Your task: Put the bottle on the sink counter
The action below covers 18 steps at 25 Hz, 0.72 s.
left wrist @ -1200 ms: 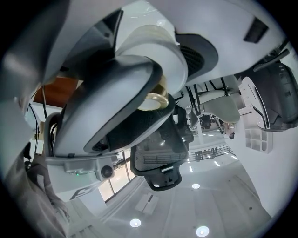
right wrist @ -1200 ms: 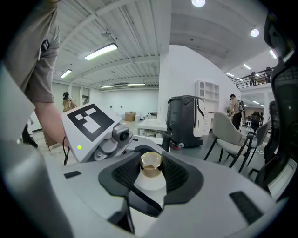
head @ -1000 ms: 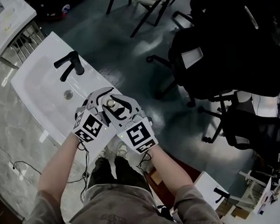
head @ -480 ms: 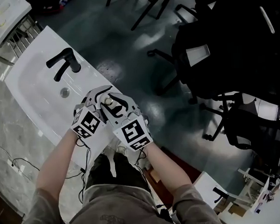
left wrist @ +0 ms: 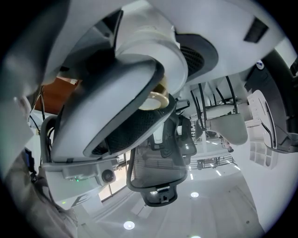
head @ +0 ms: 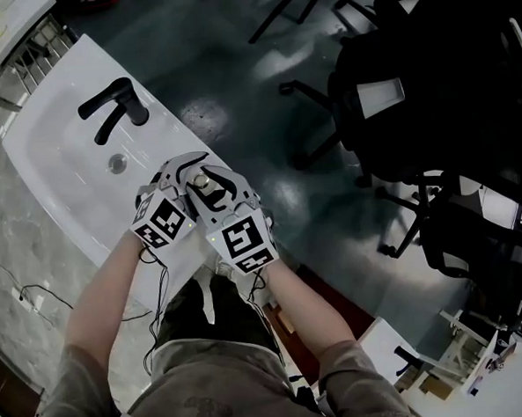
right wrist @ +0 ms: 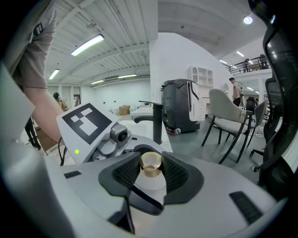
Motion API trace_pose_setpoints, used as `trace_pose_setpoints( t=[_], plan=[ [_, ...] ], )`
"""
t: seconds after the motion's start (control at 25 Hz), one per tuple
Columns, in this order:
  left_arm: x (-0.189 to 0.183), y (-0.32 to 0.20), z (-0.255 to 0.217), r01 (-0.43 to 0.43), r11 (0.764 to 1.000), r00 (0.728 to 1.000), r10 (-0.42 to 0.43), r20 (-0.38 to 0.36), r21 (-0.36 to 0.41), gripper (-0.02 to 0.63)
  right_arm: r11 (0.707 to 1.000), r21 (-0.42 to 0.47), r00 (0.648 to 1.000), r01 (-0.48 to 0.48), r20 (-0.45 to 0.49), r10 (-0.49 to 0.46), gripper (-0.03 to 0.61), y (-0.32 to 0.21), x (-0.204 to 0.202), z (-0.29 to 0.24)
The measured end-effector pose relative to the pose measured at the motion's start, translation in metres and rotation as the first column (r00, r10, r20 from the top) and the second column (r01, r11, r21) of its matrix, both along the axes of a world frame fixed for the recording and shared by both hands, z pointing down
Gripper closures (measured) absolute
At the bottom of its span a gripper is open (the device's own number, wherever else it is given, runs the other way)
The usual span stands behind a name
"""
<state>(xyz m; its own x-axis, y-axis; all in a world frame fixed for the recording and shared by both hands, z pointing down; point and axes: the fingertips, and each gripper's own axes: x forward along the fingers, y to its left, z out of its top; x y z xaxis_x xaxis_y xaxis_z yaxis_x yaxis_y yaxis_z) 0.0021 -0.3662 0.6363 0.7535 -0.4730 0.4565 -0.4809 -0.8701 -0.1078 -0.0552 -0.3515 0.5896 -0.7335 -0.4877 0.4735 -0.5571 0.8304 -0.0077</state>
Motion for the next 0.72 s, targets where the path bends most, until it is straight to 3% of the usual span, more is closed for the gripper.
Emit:
trace_pose_setpoints(
  t=[0.72],
  plan=[
    [0.006, 0.002, 0.022, -0.041, 0.998, 0.999, 0.041, 0.003, -0.042, 0.284, 0.997, -0.050, 0.999, -0.050, 0.014, 0.050, 0.433, -0.004, 0.006, 0.021]
  ],
)
